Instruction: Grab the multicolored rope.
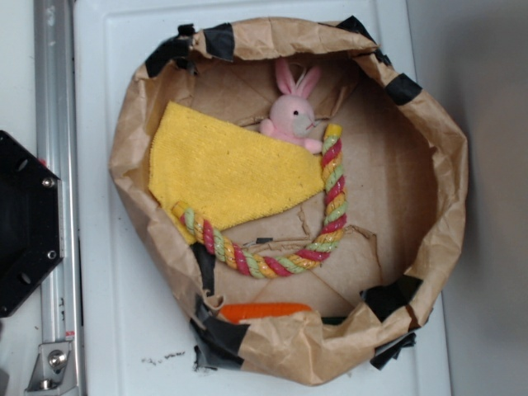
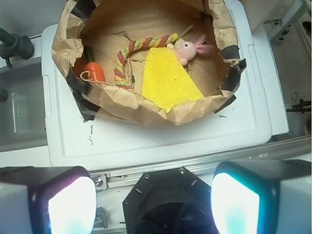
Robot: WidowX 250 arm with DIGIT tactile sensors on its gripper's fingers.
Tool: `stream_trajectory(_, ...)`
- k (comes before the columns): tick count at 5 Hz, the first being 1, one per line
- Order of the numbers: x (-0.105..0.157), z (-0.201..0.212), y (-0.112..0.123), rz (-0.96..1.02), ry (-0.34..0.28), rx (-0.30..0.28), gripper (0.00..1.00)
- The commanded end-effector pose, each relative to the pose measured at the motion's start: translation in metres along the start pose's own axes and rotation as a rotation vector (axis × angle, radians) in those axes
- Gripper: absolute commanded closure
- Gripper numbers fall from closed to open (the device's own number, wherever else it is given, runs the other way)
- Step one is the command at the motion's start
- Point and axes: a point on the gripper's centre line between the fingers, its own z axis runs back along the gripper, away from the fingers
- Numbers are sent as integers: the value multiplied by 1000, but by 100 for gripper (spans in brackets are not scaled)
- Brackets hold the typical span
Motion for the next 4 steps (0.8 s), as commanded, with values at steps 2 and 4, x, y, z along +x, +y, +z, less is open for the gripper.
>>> stream_trajectory(2,41,-12,9,-100,7,40,0)
stream_trajectory(4,111,-69,34,63,35,-13,0)
